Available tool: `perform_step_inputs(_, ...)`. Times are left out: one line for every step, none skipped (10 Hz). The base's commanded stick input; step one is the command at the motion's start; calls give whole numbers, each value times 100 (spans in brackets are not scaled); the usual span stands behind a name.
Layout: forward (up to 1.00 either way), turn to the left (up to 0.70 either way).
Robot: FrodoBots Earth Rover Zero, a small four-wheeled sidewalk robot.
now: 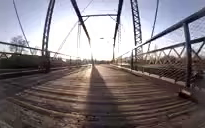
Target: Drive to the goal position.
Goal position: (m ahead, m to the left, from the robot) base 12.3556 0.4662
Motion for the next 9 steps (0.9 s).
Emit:
perform_step_inputs(70,0)
perform_step_inputs(70,0)
perform_step_inputs(70,0)
perform_step_inputs(70,0)
perform_step_inputs(70,0)
perform_step_inputs(70,0)
perform_step_inputs(70,0)
perform_step_inputs(70,0)
perform_step_inputs(70,0)
